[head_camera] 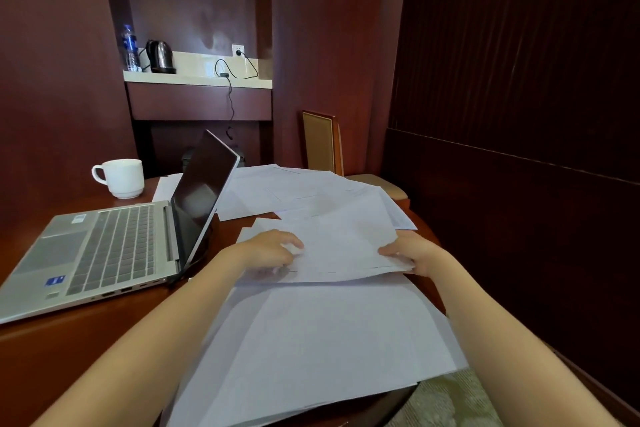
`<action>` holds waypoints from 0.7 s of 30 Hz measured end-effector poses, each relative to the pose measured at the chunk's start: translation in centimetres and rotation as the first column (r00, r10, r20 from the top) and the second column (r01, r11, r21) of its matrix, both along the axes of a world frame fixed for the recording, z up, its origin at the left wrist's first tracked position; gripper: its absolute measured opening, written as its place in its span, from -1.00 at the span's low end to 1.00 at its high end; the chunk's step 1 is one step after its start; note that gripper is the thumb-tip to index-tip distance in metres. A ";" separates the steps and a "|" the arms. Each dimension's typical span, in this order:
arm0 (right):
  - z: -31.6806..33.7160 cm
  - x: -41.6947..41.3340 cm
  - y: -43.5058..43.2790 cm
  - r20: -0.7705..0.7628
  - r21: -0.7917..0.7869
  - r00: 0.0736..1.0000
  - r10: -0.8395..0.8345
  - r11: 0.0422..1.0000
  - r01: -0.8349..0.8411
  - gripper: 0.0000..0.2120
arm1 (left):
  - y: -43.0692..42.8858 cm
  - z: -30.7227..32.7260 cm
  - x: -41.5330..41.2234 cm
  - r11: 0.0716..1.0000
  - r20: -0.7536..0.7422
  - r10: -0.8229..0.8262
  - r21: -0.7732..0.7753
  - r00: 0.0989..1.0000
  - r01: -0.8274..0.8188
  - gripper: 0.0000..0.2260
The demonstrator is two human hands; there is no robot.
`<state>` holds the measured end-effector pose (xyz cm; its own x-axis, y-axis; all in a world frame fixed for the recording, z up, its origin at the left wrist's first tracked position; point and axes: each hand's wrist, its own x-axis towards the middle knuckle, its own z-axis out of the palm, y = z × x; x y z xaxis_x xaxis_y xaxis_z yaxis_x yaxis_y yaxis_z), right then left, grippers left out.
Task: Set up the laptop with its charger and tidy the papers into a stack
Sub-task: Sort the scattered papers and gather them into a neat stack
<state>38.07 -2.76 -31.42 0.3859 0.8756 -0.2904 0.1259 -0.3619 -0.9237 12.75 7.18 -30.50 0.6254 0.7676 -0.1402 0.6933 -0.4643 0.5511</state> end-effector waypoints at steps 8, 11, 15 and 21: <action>0.0 2.1 -2.4 -0.068 0.373 0.998 -0.017 0.927 0.041 -0.73 | 1.3 -0.2 -1.6 0.807 0.497 0.591 -0.379 0.636 -0.454 -0.31; 0.4 2.5 -3.2 -0.091 0.449 0.995 0.032 0.893 0.012 -0.79 | 1.0 0.7 -2.0 0.858 0.732 0.499 -0.492 0.463 -0.147 -0.64; 1.2 2.4 -3.4 -0.128 0.545 0.992 -0.022 0.834 0.089 -0.78 | 0.3 2.5 -1.4 0.918 0.818 0.391 -0.380 0.422 -0.115 -0.70; 2.2 2.3 -3.8 -0.181 0.559 0.982 -0.053 0.816 0.147 -0.67 | -0.6 3.4 -1.0 0.948 0.848 0.313 -0.307 0.427 -0.085 -0.76</action>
<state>40.41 -6.59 -29.18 0.4732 0.8613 0.1849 -0.0386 0.2300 -0.9724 11.76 6.57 -27.08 0.3281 0.9151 0.2344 -0.1602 -0.1906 0.9685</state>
